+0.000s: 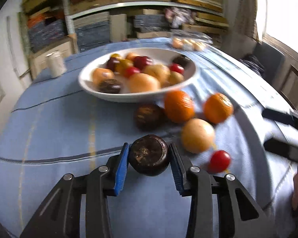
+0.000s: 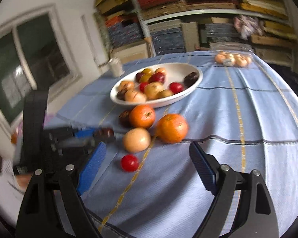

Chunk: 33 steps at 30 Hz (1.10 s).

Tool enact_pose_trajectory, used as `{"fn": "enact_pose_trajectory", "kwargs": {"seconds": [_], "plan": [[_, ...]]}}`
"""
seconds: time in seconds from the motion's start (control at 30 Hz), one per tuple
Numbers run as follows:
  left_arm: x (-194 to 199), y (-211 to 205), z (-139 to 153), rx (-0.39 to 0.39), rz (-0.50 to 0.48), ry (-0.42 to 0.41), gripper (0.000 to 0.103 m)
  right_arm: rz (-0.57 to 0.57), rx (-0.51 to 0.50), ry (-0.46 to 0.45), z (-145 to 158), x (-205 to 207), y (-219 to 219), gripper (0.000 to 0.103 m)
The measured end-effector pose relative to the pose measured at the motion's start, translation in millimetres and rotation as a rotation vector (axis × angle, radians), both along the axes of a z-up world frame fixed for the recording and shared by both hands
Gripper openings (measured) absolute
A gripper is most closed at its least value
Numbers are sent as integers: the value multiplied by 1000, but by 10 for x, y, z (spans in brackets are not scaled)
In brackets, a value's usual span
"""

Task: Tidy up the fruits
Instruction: 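Move both tools back to the pile and close the left tool on a dark brown fruit, then carry the brown fruit to the plate with the left tool while the right tool grasps a red tomato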

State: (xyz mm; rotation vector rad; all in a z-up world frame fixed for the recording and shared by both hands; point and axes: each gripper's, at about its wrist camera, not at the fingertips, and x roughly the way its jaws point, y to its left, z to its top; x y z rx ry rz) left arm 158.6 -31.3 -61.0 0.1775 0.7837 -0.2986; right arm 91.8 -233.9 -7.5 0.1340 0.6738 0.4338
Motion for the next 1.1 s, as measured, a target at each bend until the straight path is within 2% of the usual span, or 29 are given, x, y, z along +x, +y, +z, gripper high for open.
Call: {"fn": "enact_pose_trajectory", "kwargs": {"seconds": [0.1,0.13,0.27,0.37,0.4,0.57,0.67,0.9,1.1], "plan": [[54,137,27,-18,63,2,40,71,-120,3,-65,-13,293,61],[69,172,36,-30,72,6,40,89,-153,6,-92,-10,376,59],[64,201,81,-47,70,1,40,105,-170,39,-174,65,461,50],[52,187,85,-44,61,1,40,111,-178,80,-239,151,511,35],[46,186,87,-45,59,-1,40,115,-182,90,-257,168,526,34],[30,183,89,-52,55,1,40,119,-184,107,-294,207,551,34],[29,159,72,-44,48,7,40,112,-178,124,-311,251,533,26],[46,144,29,-32,47,19,40,114,-161,144,-338,242,521,26],[57,176,32,-35,62,14,40,83,-79,104,-233,179,368,26]]}}
